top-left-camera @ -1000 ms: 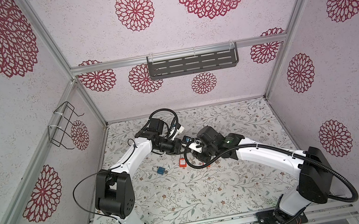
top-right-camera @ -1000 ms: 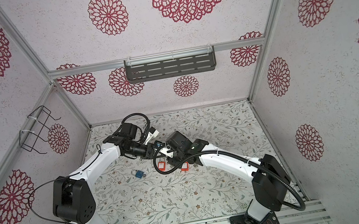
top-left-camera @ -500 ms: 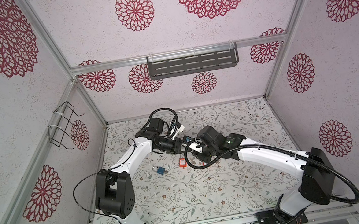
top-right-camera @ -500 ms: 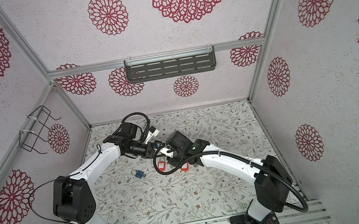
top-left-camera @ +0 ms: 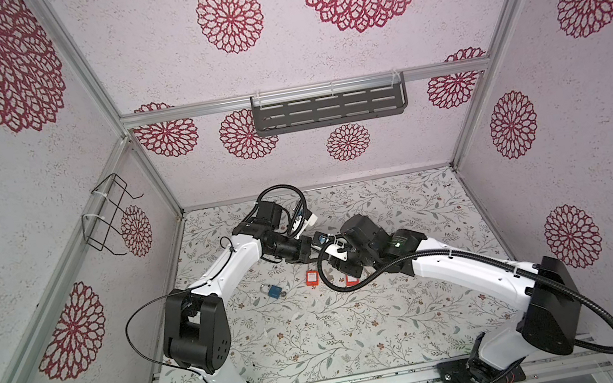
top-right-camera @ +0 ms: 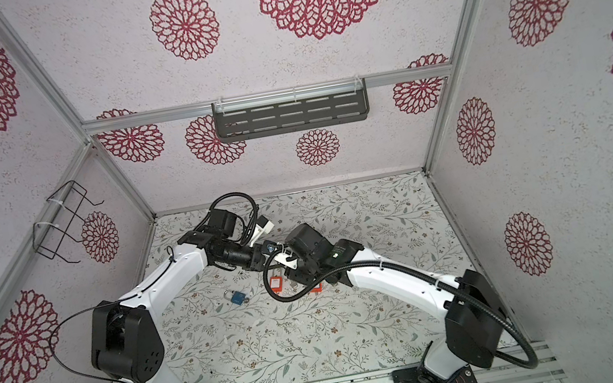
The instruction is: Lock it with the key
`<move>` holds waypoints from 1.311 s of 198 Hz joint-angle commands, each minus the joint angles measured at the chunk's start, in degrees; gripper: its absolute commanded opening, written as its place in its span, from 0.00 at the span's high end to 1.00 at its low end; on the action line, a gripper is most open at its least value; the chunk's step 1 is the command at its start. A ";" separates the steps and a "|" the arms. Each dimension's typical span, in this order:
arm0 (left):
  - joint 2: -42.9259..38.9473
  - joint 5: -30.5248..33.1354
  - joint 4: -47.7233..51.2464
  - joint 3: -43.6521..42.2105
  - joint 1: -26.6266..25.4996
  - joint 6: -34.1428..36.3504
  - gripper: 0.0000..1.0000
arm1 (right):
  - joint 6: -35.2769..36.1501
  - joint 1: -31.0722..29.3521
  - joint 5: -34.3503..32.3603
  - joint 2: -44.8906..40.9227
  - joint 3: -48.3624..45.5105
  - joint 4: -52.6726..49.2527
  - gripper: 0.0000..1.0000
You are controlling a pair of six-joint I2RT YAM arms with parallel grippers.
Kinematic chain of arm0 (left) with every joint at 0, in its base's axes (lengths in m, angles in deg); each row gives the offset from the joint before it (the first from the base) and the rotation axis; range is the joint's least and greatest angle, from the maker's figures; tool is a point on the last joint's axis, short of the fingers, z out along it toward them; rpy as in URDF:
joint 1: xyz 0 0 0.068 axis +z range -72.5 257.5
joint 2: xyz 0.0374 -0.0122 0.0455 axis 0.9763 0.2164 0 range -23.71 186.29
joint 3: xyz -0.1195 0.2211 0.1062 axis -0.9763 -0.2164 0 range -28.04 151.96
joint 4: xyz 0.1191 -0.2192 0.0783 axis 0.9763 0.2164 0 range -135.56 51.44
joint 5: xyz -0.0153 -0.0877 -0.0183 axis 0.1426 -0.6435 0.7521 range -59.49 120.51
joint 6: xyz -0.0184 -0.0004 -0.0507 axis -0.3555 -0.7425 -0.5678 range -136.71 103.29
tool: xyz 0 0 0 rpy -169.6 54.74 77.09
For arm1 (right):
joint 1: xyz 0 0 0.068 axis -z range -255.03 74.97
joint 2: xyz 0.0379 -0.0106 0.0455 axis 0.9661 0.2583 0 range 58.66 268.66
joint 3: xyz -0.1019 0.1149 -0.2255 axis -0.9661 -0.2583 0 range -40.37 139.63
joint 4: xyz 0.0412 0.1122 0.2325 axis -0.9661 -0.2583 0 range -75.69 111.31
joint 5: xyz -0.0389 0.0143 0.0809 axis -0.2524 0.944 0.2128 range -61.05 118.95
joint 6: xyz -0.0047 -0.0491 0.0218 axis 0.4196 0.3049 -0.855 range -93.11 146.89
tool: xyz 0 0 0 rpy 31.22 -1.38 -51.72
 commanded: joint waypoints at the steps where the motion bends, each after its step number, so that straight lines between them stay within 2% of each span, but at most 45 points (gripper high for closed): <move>1: -2.91 0.30 -1.18 2.19 -0.63 3.82 1.00 | 3.33 0.88 -0.47 -6.47 -1.41 2.27 0.44; 65: -7.69 6.03 -8.29 2.98 -3.00 10.40 1.00 | 6.07 4.69 1.38 -17.46 -5.69 -3.48 0.36; 95: -10.14 8.19 -12.66 1.60 -4.23 13.84 1.00 | 5.93 5.74 5.42 -19.92 -6.03 -5.25 0.36; 124: -12.64 8.90 -20.23 -1.56 -4.44 13.43 1.00 | 5.80 7.22 10.79 -19.99 -4.75 -6.60 0.36; 193: -18.32 3.22 -43.46 -13.75 -4.69 16.41 1.00 | 6.47 13.80 21.29 -15.10 2.37 -9.45 0.40; 221: -18.01 1.66 -45.88 -13.98 -4.69 16.33 1.00 | 6.33 15.09 26.90 -12.01 4.42 -10.01 0.41; 260: -18.09 -2.74 -50.52 -15.94 -4.61 18.16 1.00 | 6.60 15.88 28.62 -9.46 5.73 -10.31 0.43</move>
